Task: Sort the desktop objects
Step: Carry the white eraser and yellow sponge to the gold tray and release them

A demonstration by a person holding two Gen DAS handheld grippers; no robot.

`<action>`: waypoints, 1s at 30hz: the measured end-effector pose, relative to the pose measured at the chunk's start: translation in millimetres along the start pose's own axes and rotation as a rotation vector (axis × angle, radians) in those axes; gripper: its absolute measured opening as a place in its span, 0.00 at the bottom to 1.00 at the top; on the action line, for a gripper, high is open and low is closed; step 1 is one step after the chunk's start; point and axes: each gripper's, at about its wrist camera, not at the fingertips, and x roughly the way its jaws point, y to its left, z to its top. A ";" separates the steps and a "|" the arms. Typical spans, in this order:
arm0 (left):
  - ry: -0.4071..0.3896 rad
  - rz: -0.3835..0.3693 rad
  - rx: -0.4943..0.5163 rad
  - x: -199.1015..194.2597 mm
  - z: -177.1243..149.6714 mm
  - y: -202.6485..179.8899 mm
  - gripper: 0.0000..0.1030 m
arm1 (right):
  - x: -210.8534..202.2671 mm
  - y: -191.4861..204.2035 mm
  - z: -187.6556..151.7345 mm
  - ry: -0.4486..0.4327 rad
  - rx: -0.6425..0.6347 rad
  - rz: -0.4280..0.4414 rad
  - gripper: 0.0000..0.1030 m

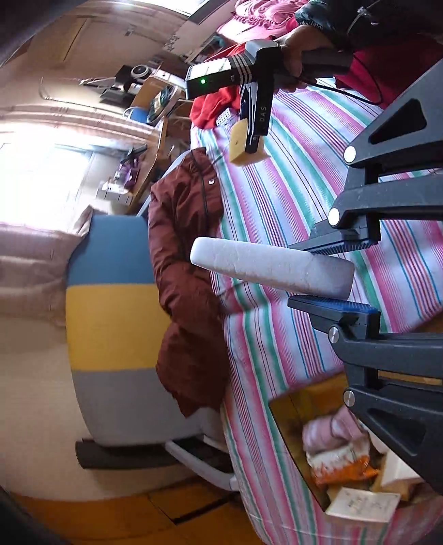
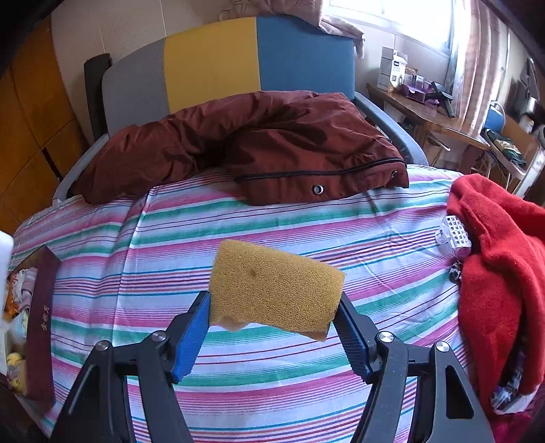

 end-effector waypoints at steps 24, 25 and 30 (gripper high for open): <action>-0.036 0.067 -0.234 -46.7 -49.0 124.4 0.22 | -36.2 150.1 -11.2 0.002 -0.234 0.158 0.70; -0.040 0.071 -0.252 -49.3 -50.9 133.7 0.22 | -39.8 162.2 -11.5 -0.004 -0.246 0.183 0.70; -0.040 0.105 -0.335 -58.0 -64.4 181.8 0.22 | -55.2 224.7 -15.1 -0.028 -0.310 0.304 0.70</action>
